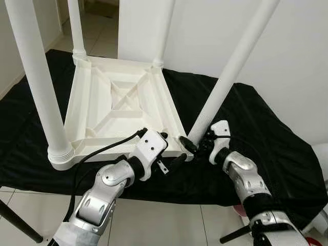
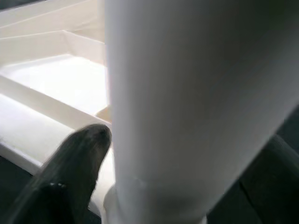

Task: Building children table

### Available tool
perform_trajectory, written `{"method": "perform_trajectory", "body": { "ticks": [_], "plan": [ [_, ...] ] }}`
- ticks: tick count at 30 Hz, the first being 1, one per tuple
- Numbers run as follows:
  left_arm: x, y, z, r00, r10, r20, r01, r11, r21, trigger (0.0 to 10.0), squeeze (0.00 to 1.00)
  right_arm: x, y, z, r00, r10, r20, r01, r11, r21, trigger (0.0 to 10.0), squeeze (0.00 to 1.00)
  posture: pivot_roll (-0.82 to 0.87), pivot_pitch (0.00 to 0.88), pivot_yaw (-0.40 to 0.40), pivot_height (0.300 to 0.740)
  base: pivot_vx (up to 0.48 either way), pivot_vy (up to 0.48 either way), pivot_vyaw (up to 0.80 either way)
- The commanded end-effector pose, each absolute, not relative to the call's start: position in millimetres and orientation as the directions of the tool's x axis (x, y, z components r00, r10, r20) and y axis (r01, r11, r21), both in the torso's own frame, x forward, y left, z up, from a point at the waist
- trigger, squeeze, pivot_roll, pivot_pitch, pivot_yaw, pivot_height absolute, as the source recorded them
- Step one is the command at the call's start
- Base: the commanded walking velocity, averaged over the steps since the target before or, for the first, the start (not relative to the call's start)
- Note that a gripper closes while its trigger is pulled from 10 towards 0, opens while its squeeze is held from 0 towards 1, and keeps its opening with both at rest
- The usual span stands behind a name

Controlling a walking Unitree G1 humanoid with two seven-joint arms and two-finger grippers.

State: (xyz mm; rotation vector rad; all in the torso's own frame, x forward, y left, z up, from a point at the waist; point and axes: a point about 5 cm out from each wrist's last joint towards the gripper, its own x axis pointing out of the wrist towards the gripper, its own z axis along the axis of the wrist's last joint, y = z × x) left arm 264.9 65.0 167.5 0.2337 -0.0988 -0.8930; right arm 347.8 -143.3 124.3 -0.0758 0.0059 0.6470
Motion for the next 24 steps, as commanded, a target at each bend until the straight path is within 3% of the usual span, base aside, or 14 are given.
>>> {"method": "perform_trajectory", "body": {
  "ticks": [1,5,6,8,9,17,24],
  "plan": [
    [264,61,168,0.618,-0.786,-0.012,0.764,0.597,0.245,10.0,0.0,347,-142,118,0.784,0.617,-0.068,-0.621,0.78,-0.079,10.0,0.0,0.07,0.0,-0.179,0.74,0.0,0.0,0.0],
    [264,61,168,0.62,-0.785,-0.013,0.763,0.599,0.244,10.0,0.0,347,-139,116,0.766,0.637,-0.083,-0.642,0.764,-0.066,10.0,0.0,0.08,0.0,-0.18,0.74,0.0,0.0,0.0],
    [263,61,168,0.62,-0.784,-0.013,0.763,0.599,0.244,10.0,0.0,347,-137,115,0.762,0.642,-0.087,-0.648,0.759,-0.069,4.7,0.0,0.08,0.0,-0.18,0.74,0.0,0.0,0.0],
    [263,61,168,0.62,-0.784,-0.013,0.763,0.599,0.244,10.0,0.0,347,-137,115,0.762,0.642,-0.087,-0.648,0.759,-0.069,4.7,0.0,0.08,0.0,-0.18,0.74,0.0,0.0,0.0],
    [263,61,168,0.62,-0.784,-0.014,0.763,0.599,0.244,10.0,0.0,345,-136,109,0.743,0.661,-0.106,-0.668,0.741,-0.059,0.0,0.0,0.08,0.0,-0.179,0.74,0.0,0.0,0.0],
    [263,61,167,0.615,-0.788,-0.018,0.768,0.593,0.243,10.0,0.0,343,-139,100,0.737,0.667,-0.103,-0.672,0.74,-0.013,0.0,0.0,0.08,0.0,-0.175,0.74,0.0,0.0,0.0],
    [267,61,168,0.636,-0.772,-0.01,0.744,0.609,0.275,10.0,0.0,341,-143,86,0.837,0.527,-0.146,-0.532,0.847,0.01,0.0,0.0,0.07,0.0,-0.171,0.74,0.0,0.0,0.0]
  ]
}}
